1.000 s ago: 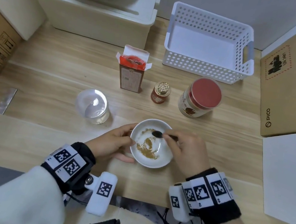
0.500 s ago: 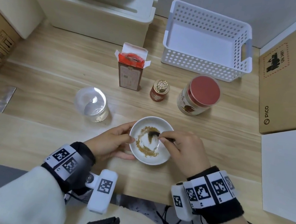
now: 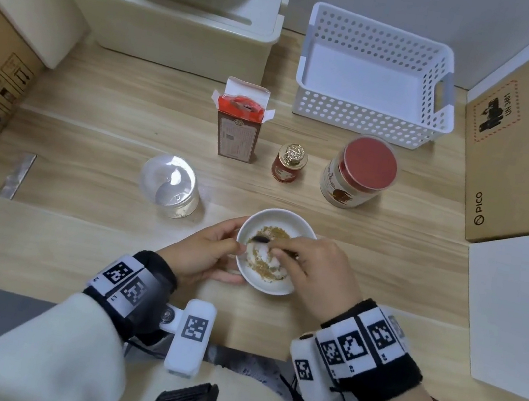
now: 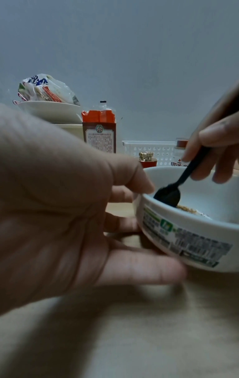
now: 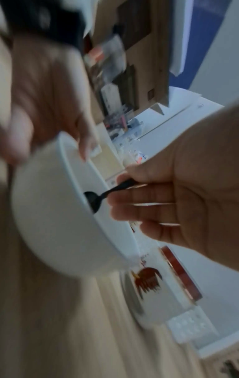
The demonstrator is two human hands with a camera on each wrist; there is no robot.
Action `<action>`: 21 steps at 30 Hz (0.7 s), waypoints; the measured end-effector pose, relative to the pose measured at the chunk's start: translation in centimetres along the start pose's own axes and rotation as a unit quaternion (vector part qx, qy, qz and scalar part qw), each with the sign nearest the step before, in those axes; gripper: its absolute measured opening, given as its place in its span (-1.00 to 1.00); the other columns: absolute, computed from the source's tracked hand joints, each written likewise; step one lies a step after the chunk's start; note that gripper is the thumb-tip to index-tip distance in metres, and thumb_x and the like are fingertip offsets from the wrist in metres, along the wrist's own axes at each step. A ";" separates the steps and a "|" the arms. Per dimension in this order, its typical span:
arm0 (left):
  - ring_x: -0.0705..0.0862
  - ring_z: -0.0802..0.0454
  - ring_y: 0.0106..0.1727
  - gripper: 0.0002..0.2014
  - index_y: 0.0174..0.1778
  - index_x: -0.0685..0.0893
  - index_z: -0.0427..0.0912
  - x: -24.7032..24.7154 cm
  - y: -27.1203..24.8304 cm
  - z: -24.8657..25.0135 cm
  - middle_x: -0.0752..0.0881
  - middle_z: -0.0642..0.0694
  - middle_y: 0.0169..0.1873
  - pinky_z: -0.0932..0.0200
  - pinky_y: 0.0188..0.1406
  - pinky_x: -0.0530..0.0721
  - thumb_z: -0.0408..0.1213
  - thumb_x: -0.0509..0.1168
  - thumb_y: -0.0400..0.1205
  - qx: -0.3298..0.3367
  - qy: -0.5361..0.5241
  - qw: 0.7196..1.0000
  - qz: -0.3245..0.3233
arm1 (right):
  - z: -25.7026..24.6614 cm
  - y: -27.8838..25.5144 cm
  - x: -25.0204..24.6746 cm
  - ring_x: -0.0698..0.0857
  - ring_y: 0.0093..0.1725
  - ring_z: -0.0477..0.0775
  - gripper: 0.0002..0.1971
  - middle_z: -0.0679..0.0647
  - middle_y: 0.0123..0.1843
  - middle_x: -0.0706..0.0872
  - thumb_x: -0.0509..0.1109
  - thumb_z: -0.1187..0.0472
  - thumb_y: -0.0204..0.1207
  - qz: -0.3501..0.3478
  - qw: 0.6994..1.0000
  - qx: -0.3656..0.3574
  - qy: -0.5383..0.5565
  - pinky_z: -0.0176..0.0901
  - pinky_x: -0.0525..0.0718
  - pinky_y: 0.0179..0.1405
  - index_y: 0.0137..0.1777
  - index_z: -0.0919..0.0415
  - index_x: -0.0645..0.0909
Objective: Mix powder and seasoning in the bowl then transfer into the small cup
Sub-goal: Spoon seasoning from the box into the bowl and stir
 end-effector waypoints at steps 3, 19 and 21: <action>0.76 0.10 -0.23 -0.60 0.36 0.45 0.05 -0.2 0.2 -0.3 0.68 -0.03 -0.01 -0.06 0.08 0.69 -0.44 0.11 0.66 -0.012 0.020 1.000 0.015 | 1.3 0.3 -1.3 0.70 -0.27 0.17 -0.73 0.06 -0.30 0.80 0.22 0.08 0.55 0.090 0.992 0.070 -0.061 -0.13 0.51 -0.33 -0.14 0.12 0.75; 0.67 -0.02 0.08 -0.74 0.17 0.58 0.03 -0.5 0.7 -0.9 0.70 -0.08 0.05 -0.13 0.45 0.46 -0.35 0.11 0.69 -0.011 0.028 0.999 0.019 | 1.0 0.7 -0.8 0.69 -0.28 0.06 -0.83 0.04 -0.27 0.81 0.30 0.16 0.56 0.042 0.998 0.040 -0.013 -0.22 0.42 -0.28 -0.08 0.11 0.75; 0.66 -0.02 0.11 -0.74 0.22 0.57 0.01 -0.5 0.8 -0.9 0.70 -0.08 0.07 -0.13 0.46 0.47 -0.33 0.15 0.67 -0.006 0.028 0.999 0.019 | 1.7 0.8 -1.6 0.66 -0.29 0.07 -0.80 0.05 -0.30 0.79 0.28 0.16 0.57 0.052 0.995 0.073 -0.044 -0.21 0.38 -0.36 -0.12 0.15 0.74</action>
Point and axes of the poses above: each hand's wrist, its own y-axis towards the middle knuckle, its own x-axis out of the palm, z = x × y, the point moved 3 cm from there along y, towards the middle knuckle
